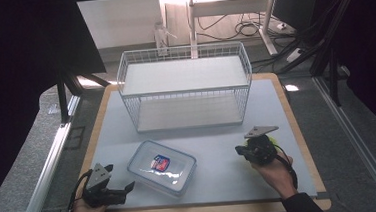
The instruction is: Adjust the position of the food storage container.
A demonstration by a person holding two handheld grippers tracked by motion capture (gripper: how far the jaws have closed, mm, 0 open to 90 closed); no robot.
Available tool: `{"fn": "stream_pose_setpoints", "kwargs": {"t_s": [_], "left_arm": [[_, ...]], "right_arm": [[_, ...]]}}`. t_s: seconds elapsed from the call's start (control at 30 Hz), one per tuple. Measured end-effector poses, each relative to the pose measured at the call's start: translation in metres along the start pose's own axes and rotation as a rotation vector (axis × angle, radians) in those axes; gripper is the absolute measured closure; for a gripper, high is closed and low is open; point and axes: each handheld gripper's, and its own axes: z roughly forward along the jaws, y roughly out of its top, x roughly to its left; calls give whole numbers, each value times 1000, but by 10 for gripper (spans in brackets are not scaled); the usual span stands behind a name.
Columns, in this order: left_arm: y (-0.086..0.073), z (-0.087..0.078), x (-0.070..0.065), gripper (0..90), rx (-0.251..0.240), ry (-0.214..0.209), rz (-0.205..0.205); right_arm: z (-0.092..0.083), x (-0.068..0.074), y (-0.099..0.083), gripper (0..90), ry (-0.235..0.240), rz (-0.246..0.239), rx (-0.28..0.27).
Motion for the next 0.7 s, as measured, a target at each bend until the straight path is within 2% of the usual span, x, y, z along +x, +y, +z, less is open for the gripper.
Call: {"fn": "stream_pose_setpoints", "kwargs": {"t_s": [0.43,0.53,0.6,0.67,0.7], "left_arm": [[0,1,0,38,8,1,0],[0,1,0,43,8,3,-3],[1,1,1,46,16,16,-18],[1,1,3,27,20,33,-52],[1,1,3,15,20,33,-52]], "right_arm": [[-13,-38,-15,898,-76,86,-18],[-14,-39,-15,898,-83,94,-22],[-14,-36,-16,896,-81,86,-24],[-15,-33,-16,893,-74,79,-29],[-15,-33,-16,893,-74,79,-29]]}}
